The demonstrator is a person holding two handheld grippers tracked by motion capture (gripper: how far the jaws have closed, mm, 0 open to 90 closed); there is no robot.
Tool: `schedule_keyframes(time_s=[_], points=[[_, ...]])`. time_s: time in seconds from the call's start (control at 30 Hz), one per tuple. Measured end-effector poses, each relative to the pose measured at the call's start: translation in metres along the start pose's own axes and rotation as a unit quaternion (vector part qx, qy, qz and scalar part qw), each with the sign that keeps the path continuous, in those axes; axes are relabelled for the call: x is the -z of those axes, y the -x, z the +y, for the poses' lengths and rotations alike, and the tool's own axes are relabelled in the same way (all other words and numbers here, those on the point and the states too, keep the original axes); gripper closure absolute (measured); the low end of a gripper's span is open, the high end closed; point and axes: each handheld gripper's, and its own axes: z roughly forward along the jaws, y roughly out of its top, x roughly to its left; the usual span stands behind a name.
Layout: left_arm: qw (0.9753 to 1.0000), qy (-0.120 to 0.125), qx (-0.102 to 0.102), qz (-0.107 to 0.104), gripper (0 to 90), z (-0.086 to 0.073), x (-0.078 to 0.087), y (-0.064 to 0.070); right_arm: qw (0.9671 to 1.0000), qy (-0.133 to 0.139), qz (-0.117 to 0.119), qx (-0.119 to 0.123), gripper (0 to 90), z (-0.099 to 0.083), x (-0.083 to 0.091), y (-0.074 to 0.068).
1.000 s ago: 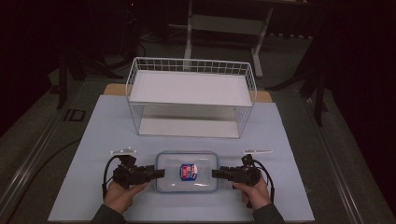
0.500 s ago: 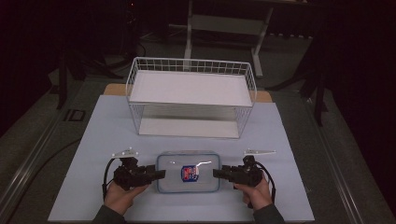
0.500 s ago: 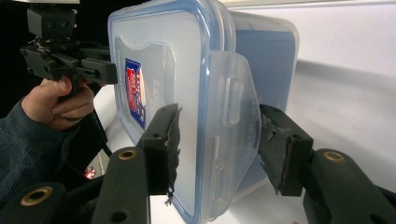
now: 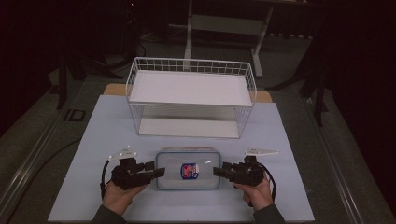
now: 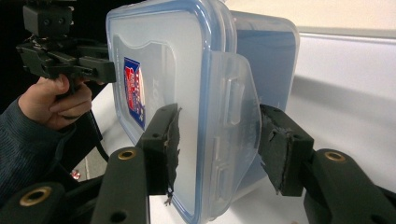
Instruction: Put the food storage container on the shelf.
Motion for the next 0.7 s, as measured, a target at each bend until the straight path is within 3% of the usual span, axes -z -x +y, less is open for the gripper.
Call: schedule_keyframes(time_s=[0.7], points=[[0.9983, 0.038, -0.044, 0.005, 51.3, 0.01, 0.011, 0.013, 0.9979, 0.029, -0.011, 0.056, 50.2, 0.014, 0.014, -0.017]])
